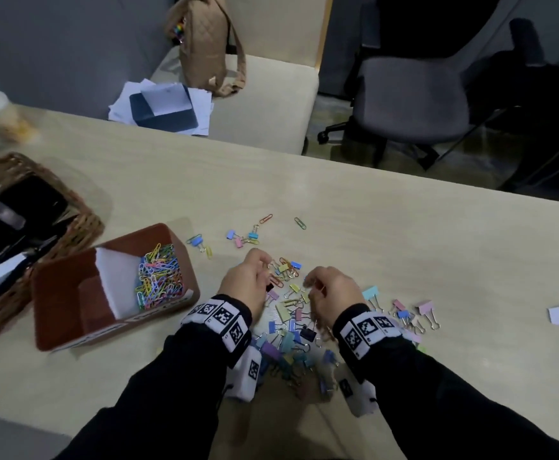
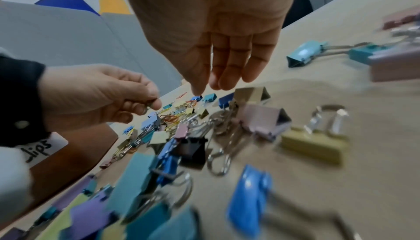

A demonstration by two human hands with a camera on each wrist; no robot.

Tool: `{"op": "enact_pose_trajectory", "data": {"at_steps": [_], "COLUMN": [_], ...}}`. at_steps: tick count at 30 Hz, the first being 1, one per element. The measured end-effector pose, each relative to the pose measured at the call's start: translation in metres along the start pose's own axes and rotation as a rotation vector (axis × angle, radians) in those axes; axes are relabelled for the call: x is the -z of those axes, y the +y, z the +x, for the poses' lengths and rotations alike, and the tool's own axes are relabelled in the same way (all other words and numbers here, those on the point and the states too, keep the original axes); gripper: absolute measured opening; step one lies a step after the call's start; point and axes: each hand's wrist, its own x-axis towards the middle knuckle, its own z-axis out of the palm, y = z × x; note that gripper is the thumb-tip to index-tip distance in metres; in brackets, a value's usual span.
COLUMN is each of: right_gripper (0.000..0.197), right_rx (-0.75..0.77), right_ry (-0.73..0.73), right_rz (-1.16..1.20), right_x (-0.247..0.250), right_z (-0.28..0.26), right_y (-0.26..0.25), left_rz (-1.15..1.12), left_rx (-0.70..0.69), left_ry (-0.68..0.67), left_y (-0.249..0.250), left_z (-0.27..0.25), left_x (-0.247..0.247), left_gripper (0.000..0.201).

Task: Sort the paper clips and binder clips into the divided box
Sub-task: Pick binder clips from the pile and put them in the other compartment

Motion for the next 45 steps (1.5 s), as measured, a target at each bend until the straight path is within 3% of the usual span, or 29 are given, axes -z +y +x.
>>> {"op": "enact_pose_trajectory", "data": {"at_steps": [3,5,10,13,16,20,25,29,33,38,41,45], "right_gripper": [0.026,0.028,0.032,0.030,0.028,0.031,0.024,0.022,0.025,0.027,0.029,0.029], "right_rx": [0.251,0.291,0.042,0.070,0.092,0.037,0.064,0.022,0.038,0.096,0.086,0.134], "right_ry": [-0.141,-0.137,0.013,0.003,0.019,0.007,-0.031,-0.062,-0.058,-0.064,-0.092,-0.101], "right_rz": [-0.188,-0.200,-0.014,-0.035,-0.057,-0.139,-0.408,-0.472,-0.519,-0.546,-0.446,-0.483], "right_x": [-0.007,-0.011,-0.009,-0.013,-0.019,-0.024,-0.025,-0.021,-0.024,-0.029,-0.026,-0.026], "right_z": [0.012,0.016,0.035,0.043,0.052,0.060,0.056,0.056,0.055,0.055,0.053,0.049], "right_y": [-0.010,-0.015,-0.011,-0.017,-0.027,-0.034,-0.039,-0.048,-0.050,-0.051,-0.044,-0.037], "left_rz": [0.003,0.016,-0.062,-0.113,-0.035,-0.039,0.138,0.078,0.052,0.189,0.332,0.433], "left_rx": [0.031,0.037,0.184,0.288,0.301,0.355,0.348,0.028,-0.219,-0.124,-0.126,-0.118], "left_ry": [0.061,0.156,0.362,0.444,0.563,0.643,0.472,0.498,0.301,-0.038,-0.131,-0.213], "left_y": [0.000,-0.002,-0.022,-0.031,-0.032,-0.050,-0.074,-0.050,-0.015,-0.004,-0.007,-0.010], "left_z": [-0.012,-0.022,-0.041,-0.044,-0.044,-0.038,-0.037,-0.043,-0.046,-0.011,0.008,0.017], "left_x": [0.011,0.024,0.061,0.081,0.100,0.117,0.123,0.112,0.071,0.019,0.007,0.008], "left_gripper": [0.022,0.025,0.022,0.015,0.005,0.008,0.014,0.010,0.009,0.027,0.035,0.026]}}
